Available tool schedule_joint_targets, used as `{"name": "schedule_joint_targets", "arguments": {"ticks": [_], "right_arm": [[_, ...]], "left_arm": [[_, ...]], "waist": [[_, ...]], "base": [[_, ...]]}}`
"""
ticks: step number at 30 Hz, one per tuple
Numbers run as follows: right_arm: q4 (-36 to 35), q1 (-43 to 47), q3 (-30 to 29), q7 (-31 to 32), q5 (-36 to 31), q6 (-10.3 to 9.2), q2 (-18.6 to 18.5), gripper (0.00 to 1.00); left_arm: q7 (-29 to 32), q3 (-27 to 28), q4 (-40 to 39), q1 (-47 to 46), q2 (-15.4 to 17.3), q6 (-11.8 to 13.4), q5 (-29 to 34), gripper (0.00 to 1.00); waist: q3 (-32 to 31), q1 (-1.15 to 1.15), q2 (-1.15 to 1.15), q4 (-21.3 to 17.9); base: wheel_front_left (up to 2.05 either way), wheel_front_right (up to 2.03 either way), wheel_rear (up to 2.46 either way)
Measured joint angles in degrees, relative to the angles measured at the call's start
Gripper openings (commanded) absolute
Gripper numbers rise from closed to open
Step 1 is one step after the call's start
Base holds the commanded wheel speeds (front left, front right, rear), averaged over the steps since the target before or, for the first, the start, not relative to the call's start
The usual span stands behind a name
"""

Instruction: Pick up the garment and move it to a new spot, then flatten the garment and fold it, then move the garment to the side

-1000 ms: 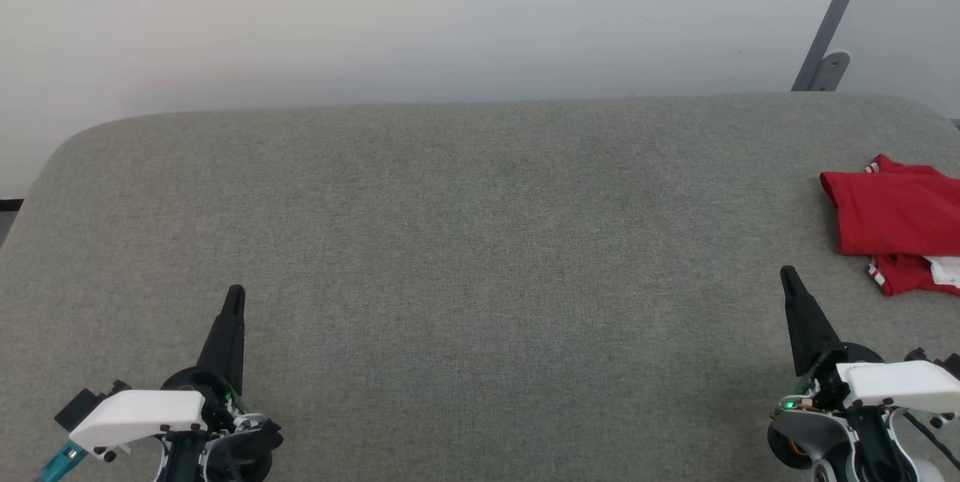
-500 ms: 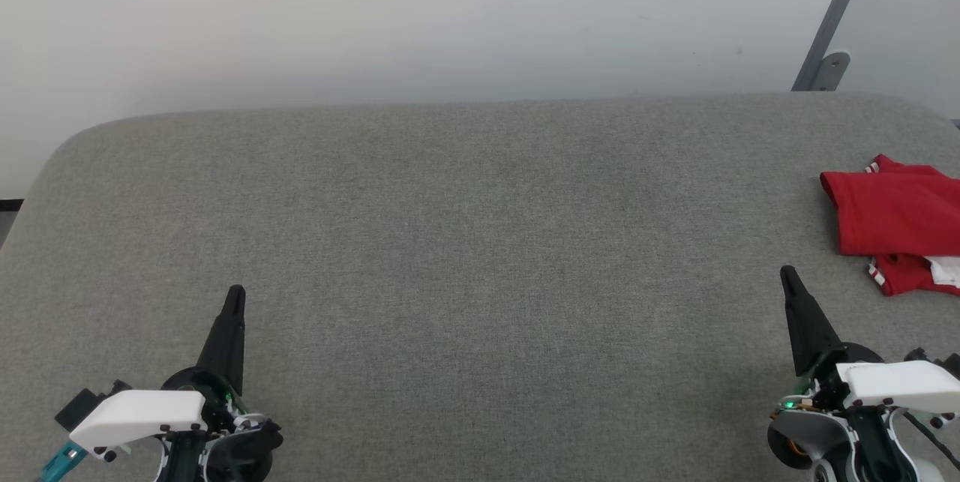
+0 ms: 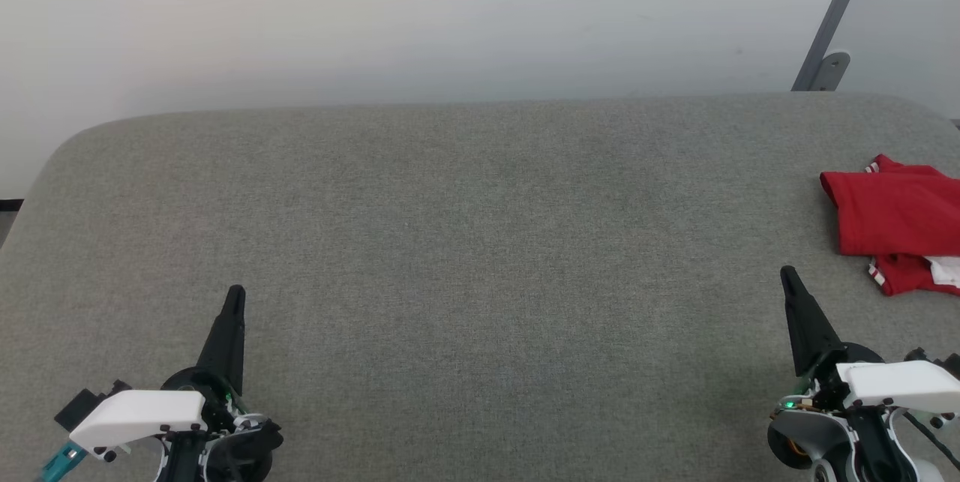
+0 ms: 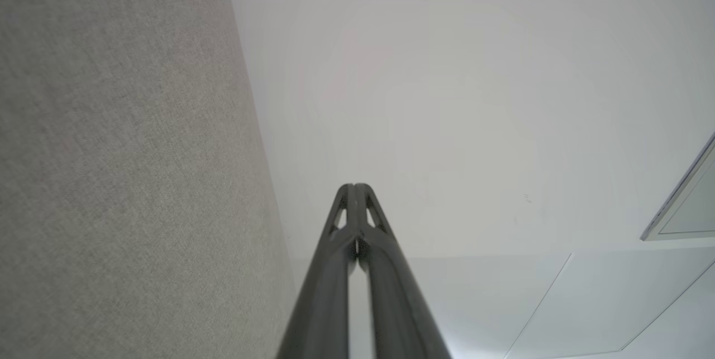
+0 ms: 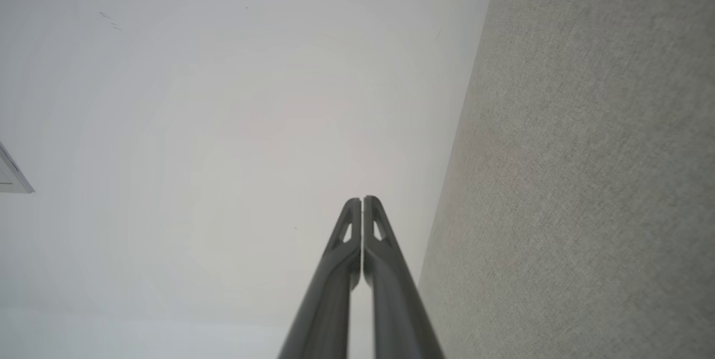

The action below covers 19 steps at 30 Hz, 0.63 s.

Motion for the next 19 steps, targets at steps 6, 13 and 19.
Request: {"name": "schedule_joint_targets", "arguments": {"ticks": [6, 13, 19], "right_arm": [[0.0, 0.0, 0.0, 0.0, 0.0, 0.0, 0.0, 0.0], [0.0, 0.0, 0.0, 0.0, 0.0, 0.0, 0.0, 0.0], [0.0, 0.0, 0.0, 0.0, 0.0, 0.0, 0.0, 0.0]], "left_arm": [[0.0, 0.0, 0.0, 0.0, 0.0, 0.0, 0.0, 0.0], [0.0, 0.0, 0.0, 0.0, 0.0, 0.0, 0.0, 0.0], [0.0, 0.0, 0.0, 0.0, 0.0, 0.0, 0.0, 0.0]], "waist": [[0.0, 0.0, 0.0, 0.0], [0.0, 0.0, 0.0, 0.0], [0.0, 0.0, 0.0, 0.0]], "base": [[0.0, 0.0, 0.0], [0.0, 0.0, 0.0], [0.0, 0.0, 0.0]]}}
